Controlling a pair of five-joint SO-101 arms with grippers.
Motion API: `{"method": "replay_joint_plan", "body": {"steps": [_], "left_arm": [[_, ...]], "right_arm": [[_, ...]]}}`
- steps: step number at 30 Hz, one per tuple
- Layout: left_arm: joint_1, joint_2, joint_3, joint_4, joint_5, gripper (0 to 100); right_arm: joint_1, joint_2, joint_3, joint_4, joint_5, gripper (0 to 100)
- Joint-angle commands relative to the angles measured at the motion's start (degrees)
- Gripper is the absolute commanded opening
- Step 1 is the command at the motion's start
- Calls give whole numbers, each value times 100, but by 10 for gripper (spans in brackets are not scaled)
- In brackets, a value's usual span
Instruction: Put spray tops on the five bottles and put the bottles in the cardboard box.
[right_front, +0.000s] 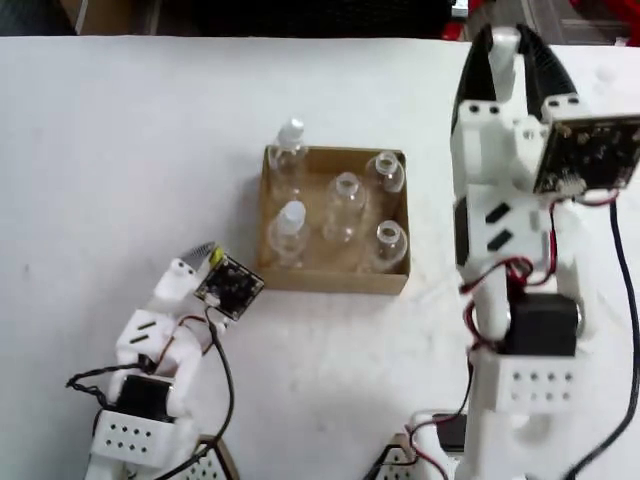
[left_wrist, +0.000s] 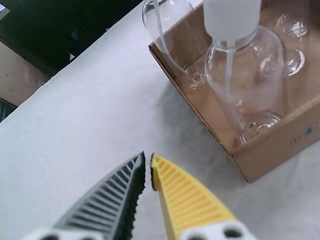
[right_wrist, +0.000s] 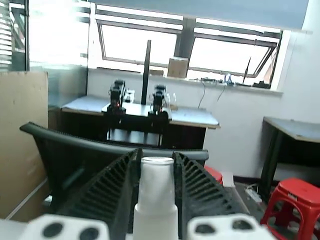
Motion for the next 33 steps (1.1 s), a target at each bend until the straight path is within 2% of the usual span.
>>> {"method": "replay_joint_plan", "body": {"steps": [1, 3, 9, 15, 20, 33], "left_arm": [[66, 31, -18, -97, -44, 24], [66, 31, -18, -97, -44, 24], [66, 31, -18, -97, -44, 24], [66, 31, -18, -97, -44, 24], [66, 31, -18, -97, -44, 24], [66, 31, -18, -97, -44, 24]], "right_arm": [[-31, 453, -35, -892, -62, 16], [-84, 796, -35, -1349, -132, 16], [-347, 1613, -70, -2281, -1380, 16], [-303, 2387, -79, -3213, -1389, 16], [-549, 2862, -44, -3231, -1415, 16], [-629, 2475, 958, -3231, -1442, 16]]}}
